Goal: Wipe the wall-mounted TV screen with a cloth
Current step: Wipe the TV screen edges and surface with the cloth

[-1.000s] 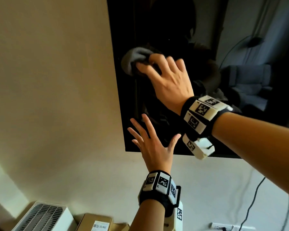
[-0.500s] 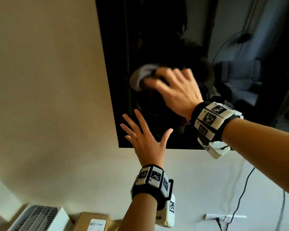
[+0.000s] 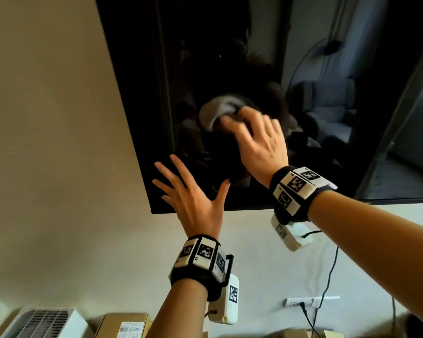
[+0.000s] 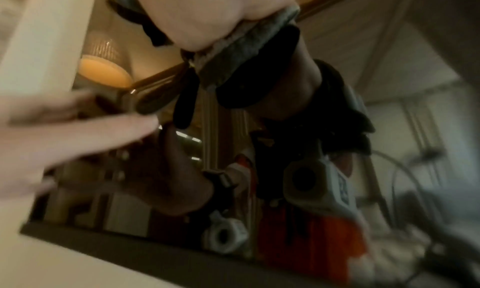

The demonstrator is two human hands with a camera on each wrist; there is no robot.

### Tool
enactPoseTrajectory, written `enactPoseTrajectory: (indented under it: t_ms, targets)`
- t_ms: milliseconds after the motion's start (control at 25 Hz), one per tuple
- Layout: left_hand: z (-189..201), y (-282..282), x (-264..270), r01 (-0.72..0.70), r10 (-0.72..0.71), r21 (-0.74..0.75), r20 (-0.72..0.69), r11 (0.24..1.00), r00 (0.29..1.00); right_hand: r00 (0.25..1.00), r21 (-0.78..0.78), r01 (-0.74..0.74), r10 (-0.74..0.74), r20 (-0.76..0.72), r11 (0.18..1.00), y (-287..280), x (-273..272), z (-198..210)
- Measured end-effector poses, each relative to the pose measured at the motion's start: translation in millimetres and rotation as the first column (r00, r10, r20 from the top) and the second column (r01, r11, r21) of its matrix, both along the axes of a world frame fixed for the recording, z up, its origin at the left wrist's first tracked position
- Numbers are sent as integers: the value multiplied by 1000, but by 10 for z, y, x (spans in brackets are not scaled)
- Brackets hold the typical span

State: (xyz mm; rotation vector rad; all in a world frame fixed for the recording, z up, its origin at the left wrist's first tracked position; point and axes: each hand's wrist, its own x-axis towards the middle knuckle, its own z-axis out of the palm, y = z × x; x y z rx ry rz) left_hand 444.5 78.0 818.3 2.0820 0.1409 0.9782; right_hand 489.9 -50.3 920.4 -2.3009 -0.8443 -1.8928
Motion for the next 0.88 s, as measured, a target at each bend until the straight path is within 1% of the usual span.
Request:
enactPoseTrajectory:
  t_ms: [40, 80, 120, 160, 200, 240, 280, 320, 360, 400, 480, 520, 600, 640, 680, 720, 760, 800, 840, 880]
  targets:
    - [17, -31, -5, 2, -3, 17, 6, 1000, 1000, 1000, -83, -1, 2, 3, 997, -88, 25, 28]
    - [33, -69, -6, 1, -1, 48, 7, 999, 1000, 1000, -45, 12, -12, -1, 999, -194, 59, 121]
    - [53, -117, -10, 2, -2, 82, 6, 997, 1000, 1000, 101, 22, -21, -12, 995, -273, 62, 207]
    - [73, -174, -3, 6, -7, 109, 7, 994, 1000, 1000, 267, 27, -24, -16, 963, -309, 52, 247]
    - [90, -242, 10, 14, -16, 127, 15, 992, 1000, 1000, 360, 26, -21, -18, 933, -325, 51, 217]
    - [99, -304, 21, 22, -27, 139, 28, 990, 999, 1000, 324, 12, -6, -22, 946, -324, 57, 129]
    - [108, -380, 37, 28, -35, 152, 40, 988, 999, 1000, 193, -1, 5, -21, 981, -366, 47, 45]
    - [111, -444, 61, 22, -30, 162, 50, 987, 998, 999, 55, -3, 4, -32, 998, -453, 29, 26]
    - [113, -491, 83, 5, -14, 168, 53, 986, 998, 999, 4, -5, 5, -39, 1000, -577, 34, 86]
    - [106, -519, 109, -16, 7, 174, 52, 985, 999, 999, 69, 0, 4, -51, 998, -677, 50, 166]
    - [84, -535, 145, -57, 48, 188, 55, 981, 997, 996, 327, 15, 14, -84, 945, -714, 21, 220]
    - [73, -536, 152, -70, 59, 191, 64, 979, 996, 992, 352, 3, 40, -116, 936, -689, 3, 162]
    - [61, -535, 149, -89, 74, 200, 79, 976, 994, 965, 236, -65, 121, -233, 970, -689, -78, 67]
    - [62, -540, 151, -97, 82, 208, 83, 973, 993, 944, 243, -95, 165, -285, 965, -754, -115, 97]
    - [66, -541, 153, -106, 89, 215, 84, 971, 992, 931, 324, -112, 213, -296, 940, -861, -99, 170]
    - [71, -543, 158, -111, 94, 220, 84, 969, 992, 946, 431, -95, 216, -241, 897, -945, -81, 246]
    - [74, -542, 162, -115, 99, 223, 82, 968, 992, 970, 524, -59, 174, -173, 850, -986, -61, 260]
    - [75, -544, 163, -121, 106, 226, 81, 966, 991, 975, 577, -47, 164, -153, 815, -993, -72, 243]
    - [76, -553, 160, -126, 110, 229, 81, 965, 991, 951, 603, -78, 240, -193, 794, -973, -110, 193]
    - [72, -559, 160, -130, 114, 230, 81, 964, 990, 907, 568, -112, 318, -277, 815, -947, -149, 130]
